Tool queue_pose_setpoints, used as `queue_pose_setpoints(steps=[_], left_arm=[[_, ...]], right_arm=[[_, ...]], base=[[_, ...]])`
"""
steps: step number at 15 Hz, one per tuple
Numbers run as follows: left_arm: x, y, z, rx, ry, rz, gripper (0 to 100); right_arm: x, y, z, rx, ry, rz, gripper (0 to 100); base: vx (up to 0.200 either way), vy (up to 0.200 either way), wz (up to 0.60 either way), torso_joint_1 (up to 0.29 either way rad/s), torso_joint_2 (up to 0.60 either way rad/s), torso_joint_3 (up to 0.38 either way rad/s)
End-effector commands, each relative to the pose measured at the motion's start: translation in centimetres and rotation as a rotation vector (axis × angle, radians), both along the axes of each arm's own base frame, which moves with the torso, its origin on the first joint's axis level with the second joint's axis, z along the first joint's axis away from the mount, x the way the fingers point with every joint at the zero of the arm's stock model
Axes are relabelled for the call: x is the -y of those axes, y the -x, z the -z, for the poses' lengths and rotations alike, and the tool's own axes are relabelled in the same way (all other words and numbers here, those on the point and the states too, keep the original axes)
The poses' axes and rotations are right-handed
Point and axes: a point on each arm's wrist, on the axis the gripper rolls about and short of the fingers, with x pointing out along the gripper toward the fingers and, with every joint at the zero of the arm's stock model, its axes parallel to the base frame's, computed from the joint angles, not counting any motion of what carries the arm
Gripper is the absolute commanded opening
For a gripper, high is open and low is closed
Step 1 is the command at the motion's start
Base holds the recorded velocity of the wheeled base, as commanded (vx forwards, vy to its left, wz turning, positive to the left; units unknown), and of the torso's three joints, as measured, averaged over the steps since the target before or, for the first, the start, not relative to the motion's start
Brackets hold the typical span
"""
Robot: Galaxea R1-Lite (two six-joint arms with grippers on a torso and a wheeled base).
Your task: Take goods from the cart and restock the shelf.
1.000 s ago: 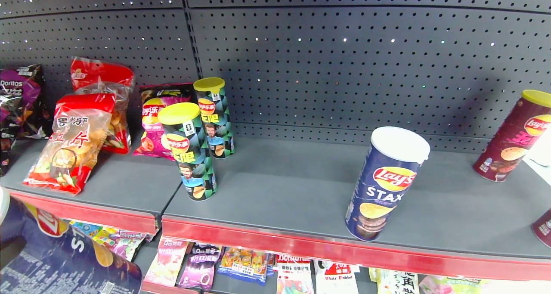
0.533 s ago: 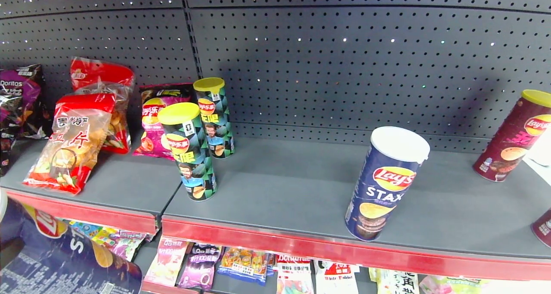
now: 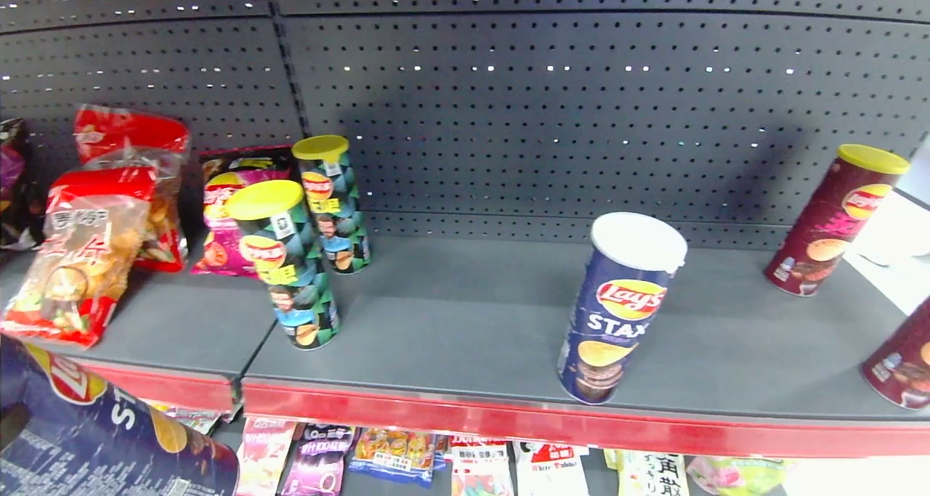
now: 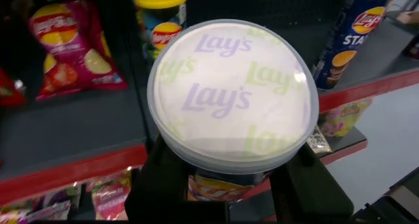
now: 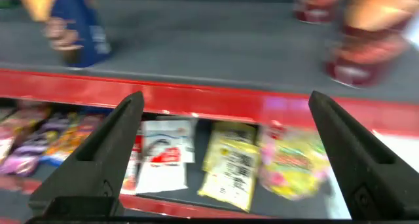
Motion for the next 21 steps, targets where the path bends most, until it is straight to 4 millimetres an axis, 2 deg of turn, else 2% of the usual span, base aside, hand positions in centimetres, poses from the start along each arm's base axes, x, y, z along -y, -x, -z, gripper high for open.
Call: queue_pose_setpoints(steps=[1, 6, 9, 10, 11, 14, 17, 18, 21], left_arm=[[0.0, -0.1, 0.0, -0.002, 0.0, -0.001, 0], [0.0, -0.3, -0.3, -0.005, 0.0, -0.001, 0], [0.3, -2.0, -1.1, -0.047, -0.007, 0.006, 0], [0.5, -3.0, -1.5, -0.057, -0.008, 0.015, 0], [0.9, -4.8, -2.0, -0.057, -0.008, 0.059, 0], [2.5, -9.2, -1.9, -0.089, -0.016, 0.133, 0], [5.2, -14.0, -2.1, -0.126, -0.029, 0.22, 0], [5.6, -14.7, -2.1, -0.138, -0.032, 0.229, 0], [8.8, -19.1, -1.9, -0.15, -0.045, 0.301, 0]], right_arm=[[0.0, 0.0, 0.0, -0.001, 0.001, -0.002, 100], [0.0, 0.0, 0.0, -0.001, 0.001, -0.002, 100], [0.0, 0.0, 0.0, -0.001, -0.001, -0.002, 100], [0.0, 0.0, 0.0, -0.001, -0.001, -0.002, 100], [0.0, 0.0, 0.0, -0.001, -0.001, -0.002, 100], [0.0, 0.0, 0.0, -0.001, -0.001, -0.002, 100], [0.0, 0.0, 0.0, -0.001, -0.001, -0.002, 100], [0.0, 0.0, 0.0, -0.001, -0.001, -0.002, 100], [0.0, 0.0, 0.0, -0.001, -0.001, -0.002, 100]], base=[[0.0, 0.0, -0.6, 0.012, 0.0, -0.002], [0.0, 0.0, -0.12, 0.002, 0.0, 0.0], [0.0, 0.0, 0.0, 0.0, 0.0, 0.0], [0.0, 0.0, 0.0, 0.0, 0.0, 0.0], [0.0, 0.0, 0.0, 0.0, 0.0, 0.0], [0.0, 0.0, 0.0, 0.0, 0.0, 0.0], [0.0, 0.0, 0.0, 0.0, 0.0, 0.0], [0.0, 0.0, 0.0, 0.0, 0.0, 0.0], [0.0, 0.0, 0.0, 0.0, 0.0, 0.0]])
